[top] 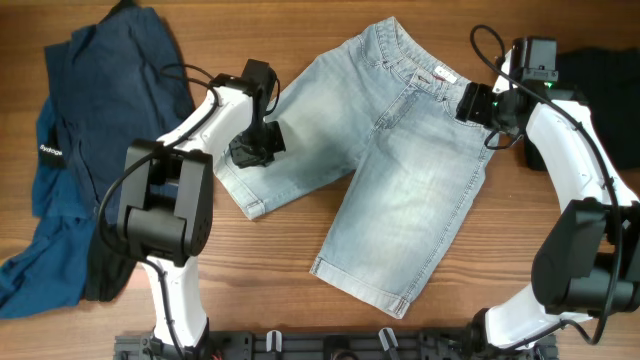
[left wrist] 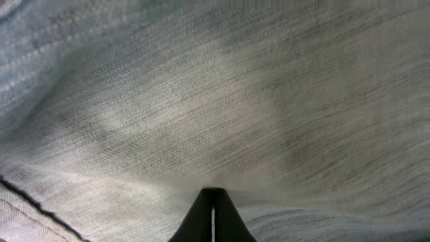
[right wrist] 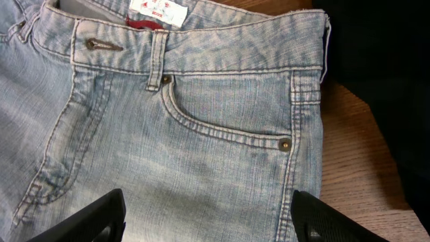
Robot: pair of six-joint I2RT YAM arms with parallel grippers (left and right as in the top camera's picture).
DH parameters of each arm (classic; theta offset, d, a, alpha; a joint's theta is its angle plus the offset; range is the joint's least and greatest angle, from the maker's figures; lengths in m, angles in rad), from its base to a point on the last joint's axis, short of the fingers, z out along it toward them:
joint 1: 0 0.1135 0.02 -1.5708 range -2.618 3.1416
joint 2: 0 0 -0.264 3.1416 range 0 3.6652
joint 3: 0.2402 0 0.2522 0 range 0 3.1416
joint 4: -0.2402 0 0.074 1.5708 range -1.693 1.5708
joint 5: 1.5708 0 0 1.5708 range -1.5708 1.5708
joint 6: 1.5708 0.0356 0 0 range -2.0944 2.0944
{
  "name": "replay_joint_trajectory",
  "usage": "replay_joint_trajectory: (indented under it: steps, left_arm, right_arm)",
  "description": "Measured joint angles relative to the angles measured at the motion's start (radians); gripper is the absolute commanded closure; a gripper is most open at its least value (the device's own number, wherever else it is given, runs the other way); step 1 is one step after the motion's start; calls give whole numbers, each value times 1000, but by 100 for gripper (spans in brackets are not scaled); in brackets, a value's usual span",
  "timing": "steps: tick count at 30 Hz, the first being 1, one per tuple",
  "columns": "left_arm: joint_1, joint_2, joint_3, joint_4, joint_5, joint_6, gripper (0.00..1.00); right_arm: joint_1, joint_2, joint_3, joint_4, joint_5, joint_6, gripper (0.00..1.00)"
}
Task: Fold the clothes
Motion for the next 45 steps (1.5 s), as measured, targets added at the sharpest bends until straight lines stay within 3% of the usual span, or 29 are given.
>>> replay_joint_trajectory:
  steps: [8, 16, 21, 26, 29, 33, 36, 39, 45]
  left_arm:
    - [31, 35, 17, 263, -58, -7, 96]
    - [206, 122, 47, 661, -9, 55, 96]
    - [282, 214, 178, 714, 3, 129, 93]
    - [291, 280, 390, 468, -19, 196, 37]
    - [262, 307, 569, 195, -42, 217, 23]
    - [201, 303, 751, -94, -52, 233, 11]
    - [146, 288, 797, -327, -54, 242, 8]
    - [89, 285, 800, -575, -55, 240, 15]
    - [44, 285, 801, -709, -63, 169, 20]
  right_arm:
    - [0, 0, 0, 26, -4, 0, 20]
    - [22, 0, 0, 54, -42, 0, 19]
    - [55, 0, 0, 91, -45, -2, 3]
    - [64, 0, 0, 127, -48, -3, 0]
    - [61, 0, 0, 126, -49, -3, 0]
    - [55, 0, 1, 111, -52, 1, 0]
    - [45, 0, 1, 104, -60, 30, 0]
    - [35, 9, 1, 102, -76, 52, 1]
    - [35, 105, 1, 111, -109, 66, 1]
